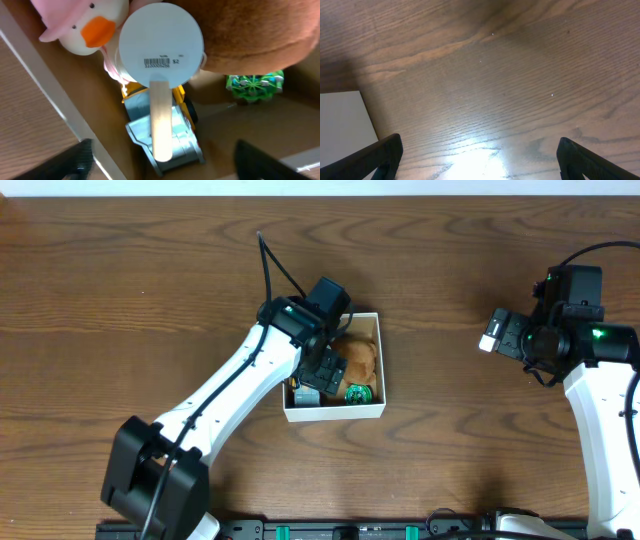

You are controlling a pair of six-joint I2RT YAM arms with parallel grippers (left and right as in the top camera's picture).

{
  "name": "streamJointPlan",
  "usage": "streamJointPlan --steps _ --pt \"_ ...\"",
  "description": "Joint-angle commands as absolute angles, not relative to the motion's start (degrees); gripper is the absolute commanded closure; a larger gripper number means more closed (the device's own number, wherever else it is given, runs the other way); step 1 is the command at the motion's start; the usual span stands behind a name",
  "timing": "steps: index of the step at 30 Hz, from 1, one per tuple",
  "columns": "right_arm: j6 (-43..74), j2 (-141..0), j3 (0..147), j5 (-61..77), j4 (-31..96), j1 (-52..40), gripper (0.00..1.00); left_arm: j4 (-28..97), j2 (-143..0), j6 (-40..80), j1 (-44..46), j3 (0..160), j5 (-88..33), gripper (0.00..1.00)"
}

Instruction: Pack container

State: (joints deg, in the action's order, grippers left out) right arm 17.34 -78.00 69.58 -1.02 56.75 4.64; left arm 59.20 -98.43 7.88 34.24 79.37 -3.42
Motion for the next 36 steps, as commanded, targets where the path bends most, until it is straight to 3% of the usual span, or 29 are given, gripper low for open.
streamJointPlan --steps 1,8,9,12,19,26,36 --pt "16.47 -78.24 69.63 -1.04 56.82 4.82 0.01 59.40 -94.50 8.25 34.04 79.75 -2.46 0.06" --pt "16.16 -78.24 69.63 -1.04 56.84 4.82 0.01 58.06 -90.13 8.27 32.86 79.79 -0.32 0.05" --pt "15.92 -78.24 69.63 -1.04 56.84 4.82 0.01 58.17 -89.47 8.51 32.42 79.81 0.25 0.00" --pt "14.22 -78.24 69.63 -1.06 56.38 4.82 0.01 58.17 -85.91 14.76 30.04 79.83 6.72 0.02" --pt "9.10 -78.24 69.63 -1.04 50.37 3.03 0.01 54.89 -73.21 16.19 16.95 79.83 8.14 0.02" --pt "8.69 -78.24 69.63 -3.18 40.42 -2.50 0.01 54.72 -69.95 15.99 5.74 79.83 8.14 0.02" --pt "8.93 -77.60 69.63 -0.97 37.65 -3.09 0.01 54.76 -69.69 15.99 4.29 79.83 7.97 0.02"
